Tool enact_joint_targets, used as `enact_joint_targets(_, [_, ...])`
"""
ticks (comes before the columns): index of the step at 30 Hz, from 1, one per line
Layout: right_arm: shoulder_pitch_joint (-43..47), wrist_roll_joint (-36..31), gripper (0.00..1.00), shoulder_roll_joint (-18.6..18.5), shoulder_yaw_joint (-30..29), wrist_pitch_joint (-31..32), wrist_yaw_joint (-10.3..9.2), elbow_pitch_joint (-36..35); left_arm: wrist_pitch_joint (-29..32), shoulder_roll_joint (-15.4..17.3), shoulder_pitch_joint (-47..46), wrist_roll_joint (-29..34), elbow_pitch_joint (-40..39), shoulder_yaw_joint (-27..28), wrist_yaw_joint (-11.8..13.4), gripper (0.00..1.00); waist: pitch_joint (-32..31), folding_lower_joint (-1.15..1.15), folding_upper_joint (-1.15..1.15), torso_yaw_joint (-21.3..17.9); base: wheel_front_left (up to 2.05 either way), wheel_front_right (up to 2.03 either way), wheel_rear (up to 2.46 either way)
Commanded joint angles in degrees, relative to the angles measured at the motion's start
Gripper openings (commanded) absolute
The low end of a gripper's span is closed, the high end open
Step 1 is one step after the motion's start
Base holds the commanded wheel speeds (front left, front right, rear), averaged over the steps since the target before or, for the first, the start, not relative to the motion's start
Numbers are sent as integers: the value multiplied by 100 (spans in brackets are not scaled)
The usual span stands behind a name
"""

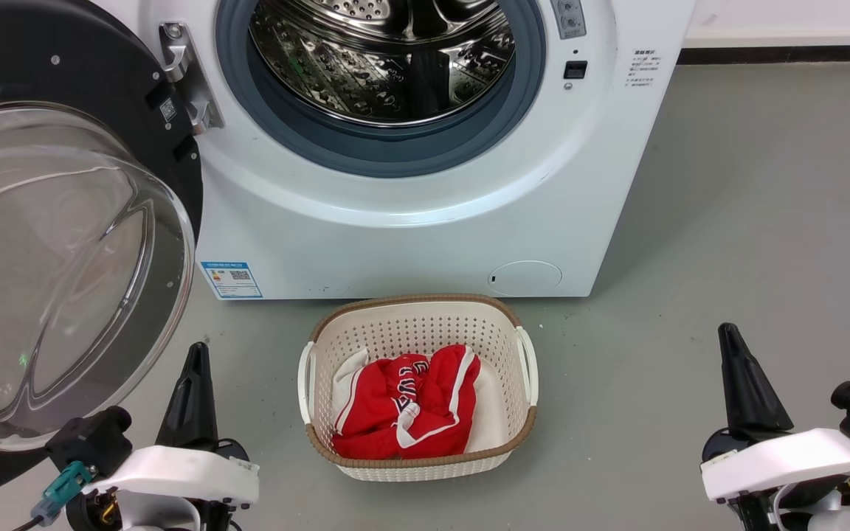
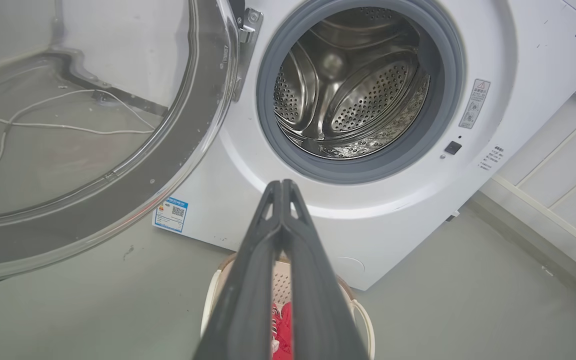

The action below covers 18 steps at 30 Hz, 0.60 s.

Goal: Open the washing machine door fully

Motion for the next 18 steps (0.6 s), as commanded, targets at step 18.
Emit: enact_joint_targets(18, [-242, 1781, 0, -110, -29, 245, -1, 187, 402, 12, -214, -1742, 100, 71, -75, 0, -69, 0, 0, 8, 0, 0, 0])
